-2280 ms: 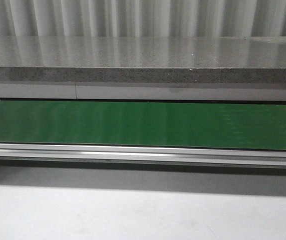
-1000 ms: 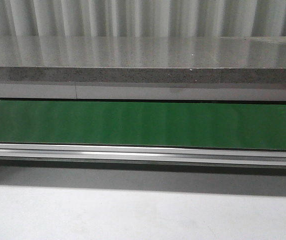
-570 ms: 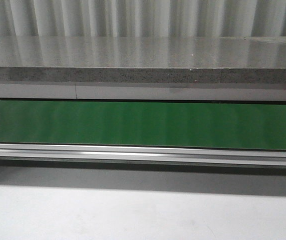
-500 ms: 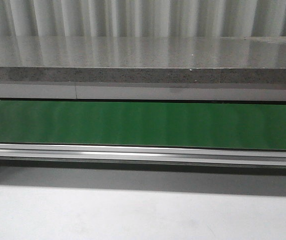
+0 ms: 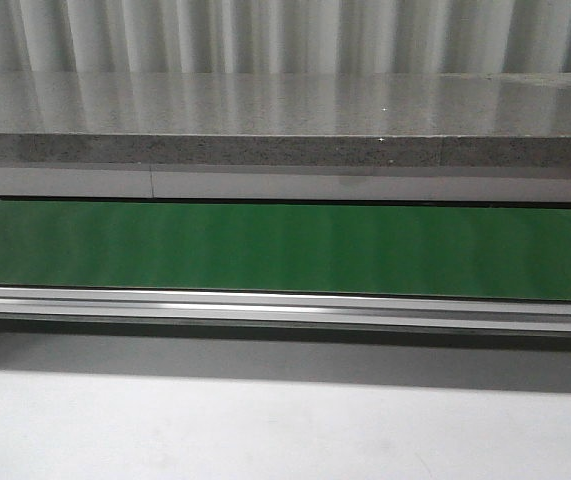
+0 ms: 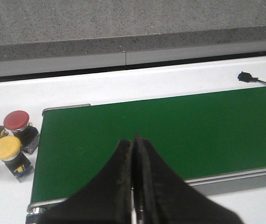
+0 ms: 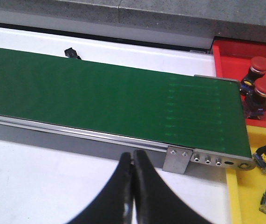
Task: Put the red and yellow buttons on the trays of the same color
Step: 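Move the right gripper back above the belt's far end, then lower the left gripper onto a yellow button in the cluster and grasp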
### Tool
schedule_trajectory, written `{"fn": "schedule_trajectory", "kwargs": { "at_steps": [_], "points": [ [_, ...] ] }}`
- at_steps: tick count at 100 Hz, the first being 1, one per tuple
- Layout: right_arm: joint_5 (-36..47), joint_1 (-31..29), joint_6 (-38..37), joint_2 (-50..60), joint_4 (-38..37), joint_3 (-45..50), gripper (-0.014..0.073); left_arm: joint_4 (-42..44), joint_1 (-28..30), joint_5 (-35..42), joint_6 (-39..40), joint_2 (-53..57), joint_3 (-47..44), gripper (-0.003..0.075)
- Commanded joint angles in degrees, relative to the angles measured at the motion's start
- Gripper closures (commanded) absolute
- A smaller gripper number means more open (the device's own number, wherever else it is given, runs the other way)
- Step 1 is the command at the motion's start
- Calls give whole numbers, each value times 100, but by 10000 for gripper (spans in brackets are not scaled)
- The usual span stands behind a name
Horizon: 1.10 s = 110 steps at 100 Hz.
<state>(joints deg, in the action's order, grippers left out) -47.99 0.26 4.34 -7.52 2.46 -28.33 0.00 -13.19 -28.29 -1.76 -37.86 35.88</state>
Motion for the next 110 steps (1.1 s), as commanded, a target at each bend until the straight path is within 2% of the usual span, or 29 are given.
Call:
{"fn": "schedule_trajectory", "kwargs": {
  "at_steps": [1,29,35,42,57,62,65,75,86,99,110],
  "points": [
    [348,5,60,-68,21,-138,659,35,117,281,103,-414,467,741],
    [342,5,60,-68,21,-138,659,0,1187,-101,397,-1807,1302,736],
    [342,5,60,-68,21,-138,659,0,1463,-49,397,-2079,1381,705],
    [342,5,60,-68,21,-138,659,0,1733,-25,397,-2363,1459,605],
    [342,5,60,-68,21,-138,659,35,2118,-47,397,-2953,1638,235],
    [342,5,60,-68,21,-138,659,0,2228,-141,397,-3161,1733,168],
    [342,5,60,-68,21,-138,659,0,2292,-237,421,-3316,1791,153],
    [342,5,60,-68,21,-138,659,-131,2512,-675,513,-3796,2069,166],
    [342,5,60,-68,21,-138,659,-250,2674,-1114,513,-4297,2429,216],
    [342,5,60,-68,21,-138,659,-448,2725,-1439,513,-4801,2876,286],
    [342,5,60,-68,21,-138,659,-529,2725,-1721,524,-5172,3237,300]
  ]
}}
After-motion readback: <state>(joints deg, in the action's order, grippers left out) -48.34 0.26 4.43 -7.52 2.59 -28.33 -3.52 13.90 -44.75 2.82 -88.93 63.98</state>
